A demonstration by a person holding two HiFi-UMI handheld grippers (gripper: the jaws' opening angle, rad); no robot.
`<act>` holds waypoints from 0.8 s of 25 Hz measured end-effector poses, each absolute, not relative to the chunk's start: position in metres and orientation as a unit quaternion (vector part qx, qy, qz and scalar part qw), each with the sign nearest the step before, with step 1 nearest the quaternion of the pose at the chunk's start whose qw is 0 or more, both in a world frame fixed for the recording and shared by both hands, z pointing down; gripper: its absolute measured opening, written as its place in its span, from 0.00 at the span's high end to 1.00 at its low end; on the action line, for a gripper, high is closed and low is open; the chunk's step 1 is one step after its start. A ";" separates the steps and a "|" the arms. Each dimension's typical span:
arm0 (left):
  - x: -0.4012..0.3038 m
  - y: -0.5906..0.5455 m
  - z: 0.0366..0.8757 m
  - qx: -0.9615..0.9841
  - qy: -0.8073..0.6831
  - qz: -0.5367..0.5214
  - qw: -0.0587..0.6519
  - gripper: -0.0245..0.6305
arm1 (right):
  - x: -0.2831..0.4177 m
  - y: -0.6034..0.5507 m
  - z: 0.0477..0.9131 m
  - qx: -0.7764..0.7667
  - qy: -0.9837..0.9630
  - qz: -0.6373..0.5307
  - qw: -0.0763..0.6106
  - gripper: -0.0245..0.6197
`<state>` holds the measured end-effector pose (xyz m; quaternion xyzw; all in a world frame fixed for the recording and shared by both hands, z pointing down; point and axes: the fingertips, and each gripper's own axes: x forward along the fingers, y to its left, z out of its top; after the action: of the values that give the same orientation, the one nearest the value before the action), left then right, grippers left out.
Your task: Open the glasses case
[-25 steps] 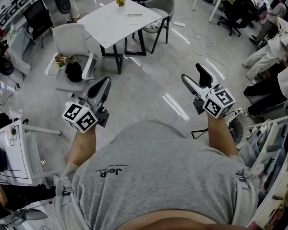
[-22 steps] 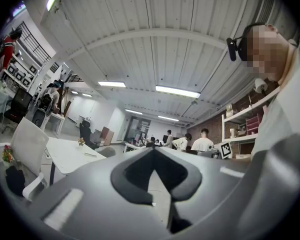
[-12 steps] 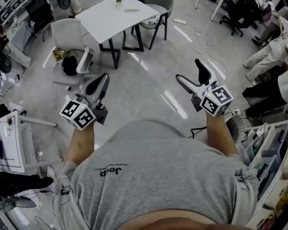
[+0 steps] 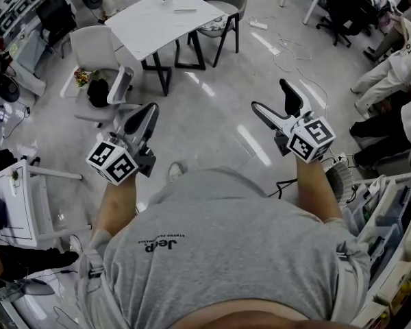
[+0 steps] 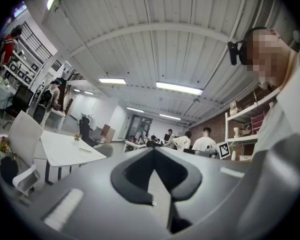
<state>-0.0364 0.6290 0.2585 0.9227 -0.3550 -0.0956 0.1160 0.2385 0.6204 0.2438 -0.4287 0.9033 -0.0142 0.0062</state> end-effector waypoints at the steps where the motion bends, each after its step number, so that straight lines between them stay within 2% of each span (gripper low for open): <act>1: -0.039 0.622 0.261 0.924 -0.352 -0.097 0.117 0.89 | 0.236 0.614 0.245 -0.429 0.903 -0.015 0.004 0.27; 9: -0.064 0.509 0.285 0.935 -0.307 -0.113 0.135 0.89 | 0.201 0.526 0.261 -0.461 0.887 -0.014 -0.024 0.27; 15: -0.094 0.365 0.279 0.950 -0.256 -0.115 0.135 0.89 | 0.158 0.402 0.254 -0.499 0.866 -0.015 -0.025 0.27; 20: -0.147 0.242 0.259 0.957 -0.241 -0.110 0.118 0.89 | 0.103 0.282 0.233 -0.508 0.861 -0.014 -0.019 0.27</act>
<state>-0.1473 0.2416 0.2592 0.9571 -0.2406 -0.1098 0.1180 0.1028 0.2824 0.2328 -0.5082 0.8609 -0.0136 -0.0188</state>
